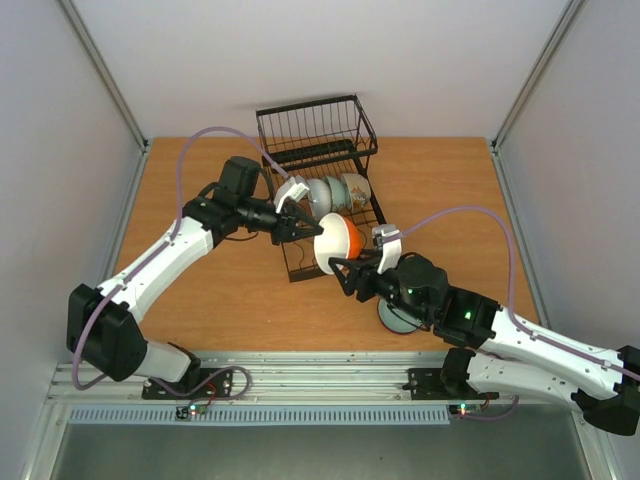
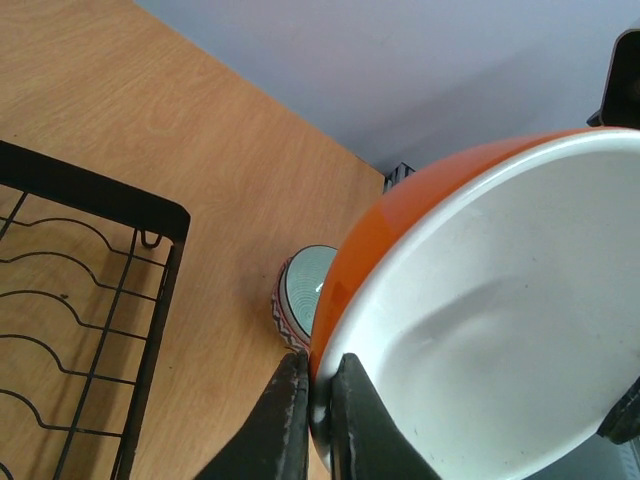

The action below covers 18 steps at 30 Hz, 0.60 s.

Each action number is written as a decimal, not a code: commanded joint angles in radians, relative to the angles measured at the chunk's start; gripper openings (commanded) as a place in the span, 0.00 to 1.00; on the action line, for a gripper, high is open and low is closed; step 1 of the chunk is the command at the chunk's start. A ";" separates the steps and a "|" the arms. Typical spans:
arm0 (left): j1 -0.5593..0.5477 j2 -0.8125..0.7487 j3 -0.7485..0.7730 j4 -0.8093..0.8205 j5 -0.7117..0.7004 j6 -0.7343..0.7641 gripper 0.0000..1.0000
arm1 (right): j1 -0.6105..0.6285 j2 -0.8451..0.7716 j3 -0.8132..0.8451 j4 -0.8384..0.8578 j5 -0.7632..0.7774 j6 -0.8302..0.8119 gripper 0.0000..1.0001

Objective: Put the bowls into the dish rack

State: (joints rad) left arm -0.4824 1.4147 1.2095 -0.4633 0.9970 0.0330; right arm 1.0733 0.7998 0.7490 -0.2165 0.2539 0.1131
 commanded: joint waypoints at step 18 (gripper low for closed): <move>0.005 -0.119 0.073 -0.059 -0.752 0.099 0.63 | -0.045 0.436 0.354 -0.206 0.188 -0.347 0.01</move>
State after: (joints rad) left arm -0.4877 1.3750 1.2377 -0.5201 0.4942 0.0811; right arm 1.0584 1.1156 1.0119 -0.4232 0.4145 -0.1047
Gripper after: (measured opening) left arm 0.627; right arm 0.664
